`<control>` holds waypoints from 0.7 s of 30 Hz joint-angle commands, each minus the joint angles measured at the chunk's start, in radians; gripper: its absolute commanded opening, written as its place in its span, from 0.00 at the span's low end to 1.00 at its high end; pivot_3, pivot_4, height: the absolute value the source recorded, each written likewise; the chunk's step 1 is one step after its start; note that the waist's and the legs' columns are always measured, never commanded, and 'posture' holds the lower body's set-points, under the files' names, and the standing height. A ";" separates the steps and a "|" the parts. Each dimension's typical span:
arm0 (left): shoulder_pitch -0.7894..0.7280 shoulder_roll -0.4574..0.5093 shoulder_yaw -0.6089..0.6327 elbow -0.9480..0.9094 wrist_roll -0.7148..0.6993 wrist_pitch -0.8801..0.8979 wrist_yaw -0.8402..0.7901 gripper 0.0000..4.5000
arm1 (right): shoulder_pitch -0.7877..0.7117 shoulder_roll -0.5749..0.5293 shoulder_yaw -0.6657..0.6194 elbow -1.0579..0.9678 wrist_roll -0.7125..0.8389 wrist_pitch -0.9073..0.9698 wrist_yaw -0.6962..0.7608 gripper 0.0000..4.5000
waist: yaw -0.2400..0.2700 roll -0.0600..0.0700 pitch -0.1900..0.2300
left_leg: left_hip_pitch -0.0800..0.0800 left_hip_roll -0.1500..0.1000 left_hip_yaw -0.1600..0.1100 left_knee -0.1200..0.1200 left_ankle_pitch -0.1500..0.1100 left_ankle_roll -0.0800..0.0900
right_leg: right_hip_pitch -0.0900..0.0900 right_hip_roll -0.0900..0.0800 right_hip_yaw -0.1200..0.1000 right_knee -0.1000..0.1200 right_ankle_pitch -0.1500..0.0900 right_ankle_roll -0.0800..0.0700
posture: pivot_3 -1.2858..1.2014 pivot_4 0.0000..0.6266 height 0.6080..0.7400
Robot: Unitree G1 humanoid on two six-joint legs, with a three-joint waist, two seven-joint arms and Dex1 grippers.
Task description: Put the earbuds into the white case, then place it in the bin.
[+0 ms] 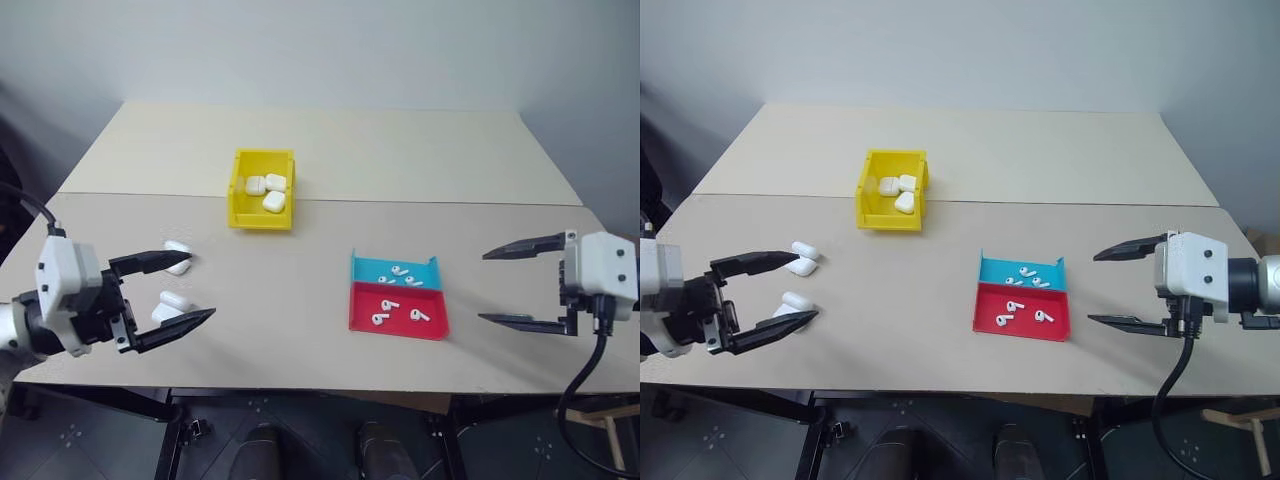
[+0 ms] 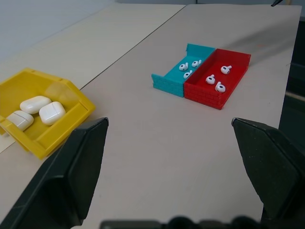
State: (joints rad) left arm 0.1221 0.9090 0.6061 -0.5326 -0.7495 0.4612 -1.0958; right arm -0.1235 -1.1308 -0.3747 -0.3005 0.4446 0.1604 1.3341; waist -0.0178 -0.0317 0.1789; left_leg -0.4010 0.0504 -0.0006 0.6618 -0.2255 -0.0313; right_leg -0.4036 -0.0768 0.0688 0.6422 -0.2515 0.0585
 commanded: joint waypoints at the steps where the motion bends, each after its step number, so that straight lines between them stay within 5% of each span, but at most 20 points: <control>1: 0.001 0.011 0.013 -0.008 -0.003 -0.019 -0.010 1.00 | -0.017 -0.012 -0.021 -0.009 0.000 -0.019 -0.007 1.00 | 0.000 0.000 0.000 | 0.000 0.000 0.000 0.000 0.000 0.000 | 0.000 0.000 0.000 0.000 0.000 0.000 | 0.52 0.24 1.00; 14: 0.068 -0.003 0.035 -0.100 0.009 0.042 0.120 1.00 | -0.064 -0.020 0.023 0.029 -0.011 -0.018 0.001 1.00 | 0.000 0.000 0.000 | 0.000 0.000 0.000 0.000 0.000 0.000 | 0.000 0.000 0.000 0.000 0.000 0.000 | 0.52 0.24 1.00; 21: 0.040 0.055 0.030 -0.344 -0.010 0.377 0.510 1.00 | -0.128 -0.026 0.095 0.070 -0.047 -0.004 -0.007 1.00 | 0.000 0.000 0.000 | 0.000 0.000 0.000 0.000 0.000 0.000 | 0.000 0.000 0.000 0.000 0.000 0.000 | 0.52 0.24 1.00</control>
State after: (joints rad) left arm 0.1680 0.9336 0.6171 -0.7738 -0.7732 0.7647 -0.6828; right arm -0.2257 -1.1329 -0.2758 -0.2252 0.4017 0.1583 1.3318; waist -0.0178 -0.0318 0.1789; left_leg -0.4011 0.0504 -0.0008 0.6618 -0.2255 -0.0313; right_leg -0.4035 -0.0769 0.0689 0.6423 -0.2514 0.0586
